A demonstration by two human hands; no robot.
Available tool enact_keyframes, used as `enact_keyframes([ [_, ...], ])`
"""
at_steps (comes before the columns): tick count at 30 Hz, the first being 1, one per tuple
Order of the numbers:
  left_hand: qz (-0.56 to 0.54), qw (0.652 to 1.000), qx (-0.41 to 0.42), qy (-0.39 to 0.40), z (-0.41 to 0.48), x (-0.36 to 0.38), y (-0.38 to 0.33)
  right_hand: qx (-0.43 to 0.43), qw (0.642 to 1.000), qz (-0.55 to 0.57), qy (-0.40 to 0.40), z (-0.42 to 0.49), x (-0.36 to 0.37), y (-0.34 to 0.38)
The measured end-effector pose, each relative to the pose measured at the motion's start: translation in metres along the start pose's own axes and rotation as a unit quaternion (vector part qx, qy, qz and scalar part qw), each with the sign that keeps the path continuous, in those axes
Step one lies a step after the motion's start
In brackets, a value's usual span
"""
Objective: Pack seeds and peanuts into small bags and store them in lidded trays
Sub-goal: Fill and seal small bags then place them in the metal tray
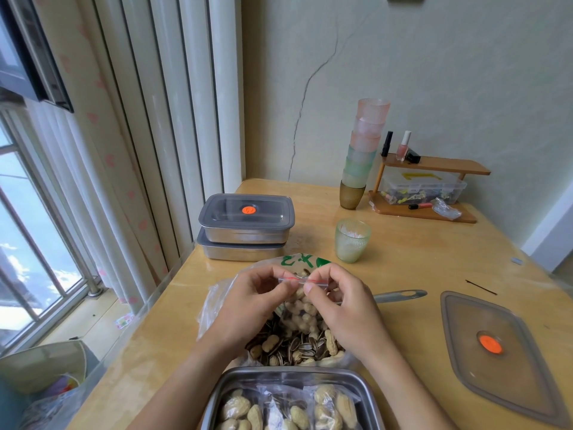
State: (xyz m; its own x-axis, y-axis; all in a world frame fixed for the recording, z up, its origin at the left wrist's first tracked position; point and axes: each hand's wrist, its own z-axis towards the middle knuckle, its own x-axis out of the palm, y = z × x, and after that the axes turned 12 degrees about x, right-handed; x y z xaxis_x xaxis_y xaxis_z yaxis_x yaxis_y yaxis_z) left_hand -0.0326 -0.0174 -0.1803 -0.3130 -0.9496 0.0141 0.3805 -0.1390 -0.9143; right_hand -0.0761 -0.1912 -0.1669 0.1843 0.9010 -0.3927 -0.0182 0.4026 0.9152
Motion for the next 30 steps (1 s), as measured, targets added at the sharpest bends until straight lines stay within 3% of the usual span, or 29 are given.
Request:
enact_keyframes([
  [12, -0.021, 1.0, 0.003, -0.018, 0.0014, 0.0033, -0.0039, -0.068, 0.995, -0.049, -0.045, 0.001, 0.0002, 0.0011],
  [23, -0.015, 1.0, 0.011, -0.024, 0.0008, 0.0001, -0.0066, -0.029, 0.999, -0.012, -0.026, 0.0033, -0.0025, -0.002],
  [30, -0.01, 0.999, 0.027, -0.026, 0.0009, 0.0005, -0.0034, -0.091, 0.993, -0.056, -0.049, 0.0058, -0.0013, -0.0042],
])
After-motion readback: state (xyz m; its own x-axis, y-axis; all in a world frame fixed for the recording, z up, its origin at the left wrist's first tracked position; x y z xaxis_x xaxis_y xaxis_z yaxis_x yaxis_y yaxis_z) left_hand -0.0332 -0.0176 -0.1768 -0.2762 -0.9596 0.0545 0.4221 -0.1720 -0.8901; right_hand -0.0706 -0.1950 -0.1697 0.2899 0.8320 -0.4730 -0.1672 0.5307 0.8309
